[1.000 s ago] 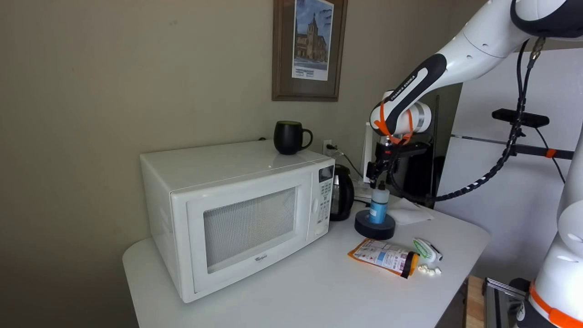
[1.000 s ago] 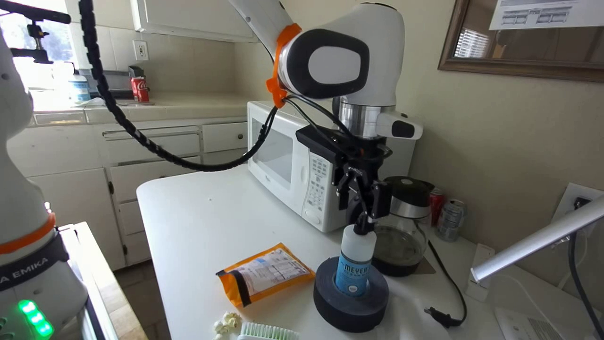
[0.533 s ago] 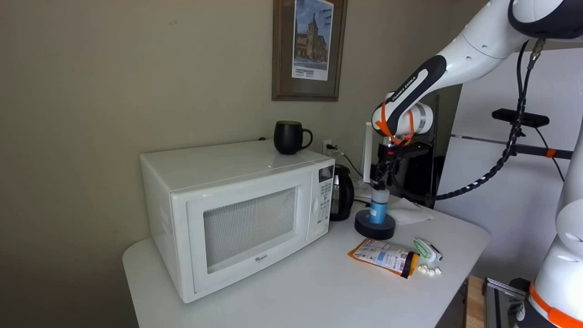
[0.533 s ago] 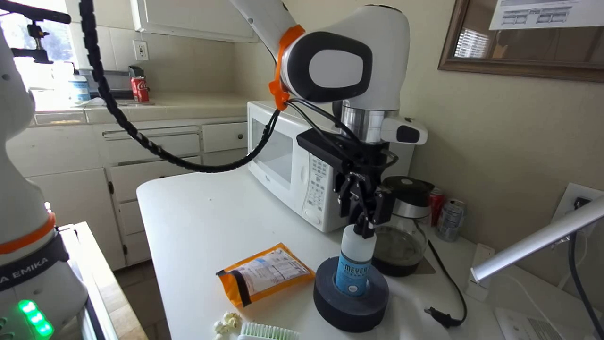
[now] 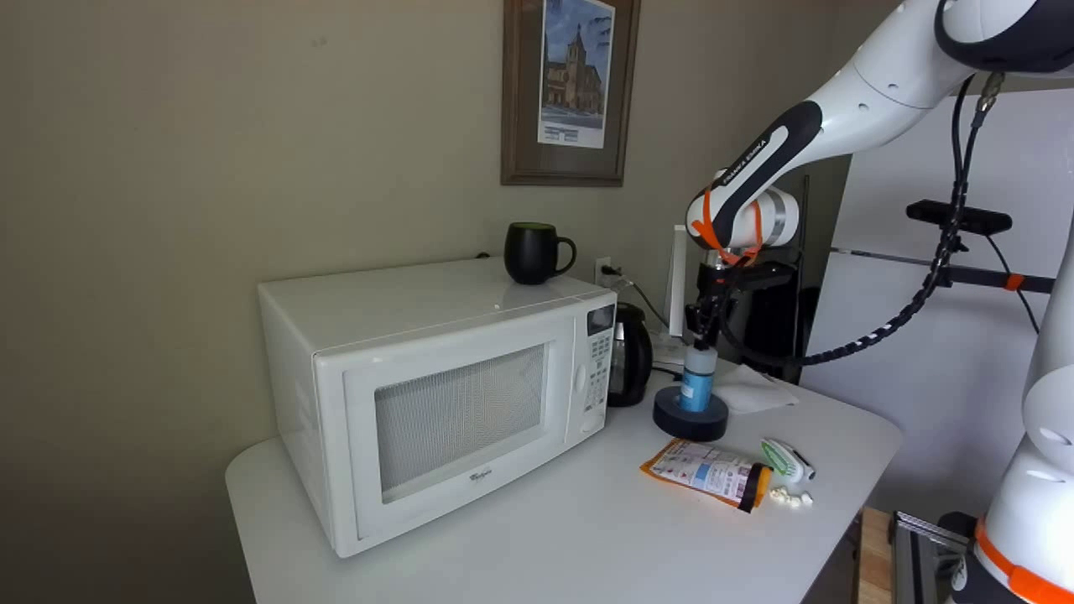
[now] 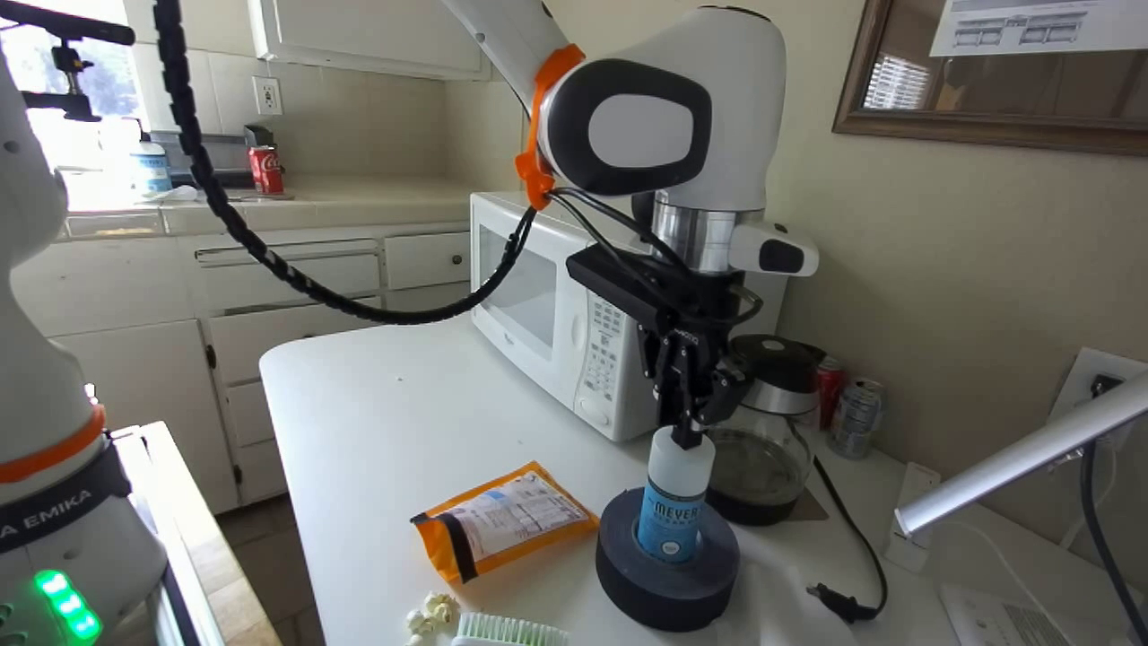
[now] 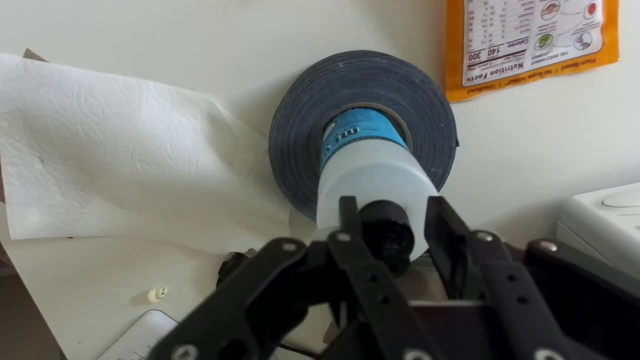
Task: Put the bottle on top of the microwave
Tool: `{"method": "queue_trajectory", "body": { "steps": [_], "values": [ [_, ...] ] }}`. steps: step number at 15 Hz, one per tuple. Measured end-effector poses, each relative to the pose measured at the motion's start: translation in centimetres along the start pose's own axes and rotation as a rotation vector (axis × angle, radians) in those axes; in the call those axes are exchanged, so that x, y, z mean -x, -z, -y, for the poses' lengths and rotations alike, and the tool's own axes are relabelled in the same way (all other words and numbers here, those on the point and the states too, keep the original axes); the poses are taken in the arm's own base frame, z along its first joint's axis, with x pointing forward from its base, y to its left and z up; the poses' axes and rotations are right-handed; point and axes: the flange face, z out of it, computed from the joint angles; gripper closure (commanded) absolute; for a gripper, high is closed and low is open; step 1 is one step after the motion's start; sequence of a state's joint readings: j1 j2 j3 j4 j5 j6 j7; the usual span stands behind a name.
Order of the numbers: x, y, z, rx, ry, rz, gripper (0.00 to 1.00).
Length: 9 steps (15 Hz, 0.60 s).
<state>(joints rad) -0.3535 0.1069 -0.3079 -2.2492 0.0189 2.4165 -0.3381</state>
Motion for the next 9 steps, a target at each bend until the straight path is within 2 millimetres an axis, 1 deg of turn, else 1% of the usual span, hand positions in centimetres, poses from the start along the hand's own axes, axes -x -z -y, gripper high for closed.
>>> {"method": "queue_trajectory", "body": {
  "steps": [2, 3, 4, 5, 6, 7, 9],
  "values": [
    [-0.02, 0.0, -0.06, 0.001, -0.001, -0.001, 0.52],
    [-0.02, 0.0, -0.13, 0.001, -0.002, -0.001, 0.52],
    [-0.02, -0.01, -0.2, 0.002, -0.003, -0.002, 0.75],
    [-0.03, -0.01, -0.28, 0.003, -0.005, -0.004, 0.78],
    [-0.05, -0.02, -0.34, 0.004, -0.005, -0.007, 0.84],
    [-0.08, -0.02, -0.4, 0.007, -0.006, -0.011, 0.95],
    [-0.12, -0.01, -0.47, 0.01, -0.007, -0.015, 0.93]
  ]
}}
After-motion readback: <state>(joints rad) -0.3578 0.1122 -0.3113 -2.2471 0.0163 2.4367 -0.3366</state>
